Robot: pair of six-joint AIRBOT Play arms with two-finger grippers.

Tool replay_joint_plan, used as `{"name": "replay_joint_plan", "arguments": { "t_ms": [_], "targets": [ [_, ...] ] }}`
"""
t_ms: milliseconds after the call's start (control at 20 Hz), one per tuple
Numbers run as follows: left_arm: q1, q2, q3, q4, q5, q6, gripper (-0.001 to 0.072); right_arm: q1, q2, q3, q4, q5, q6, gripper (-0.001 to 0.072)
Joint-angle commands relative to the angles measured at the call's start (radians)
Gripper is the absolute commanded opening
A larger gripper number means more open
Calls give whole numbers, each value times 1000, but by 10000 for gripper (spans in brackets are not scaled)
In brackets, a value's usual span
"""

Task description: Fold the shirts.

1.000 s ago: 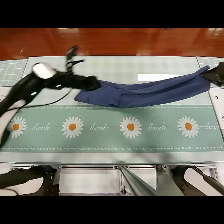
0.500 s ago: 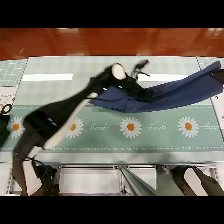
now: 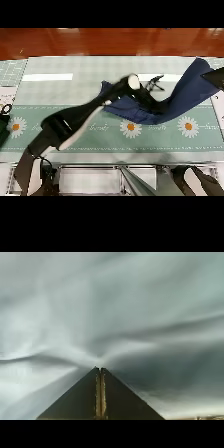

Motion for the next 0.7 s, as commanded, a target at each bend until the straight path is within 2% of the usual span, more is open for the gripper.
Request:
{"name": "replay_joint_plan", "arguments": {
  "t_ms": [0,150,350,500,650],
  "targets": [
    [161,101,-61,14,-94,23,17,14,-22,-2,47,-19,1,26],
    [356,302,-315,16,-78,99,17,141,-82,-2,64,-86,2,26],
    [579,661,-744,16,59,191,16,418,-208,-2,108,-294,7,26],
    [703,887,-968,16,84,236,17,604,-342,3,181,-450,2,26],
    [782,1059,-1101,16,84,255,17,740,-489,34,244,-524,-19,27]
  ]
}}
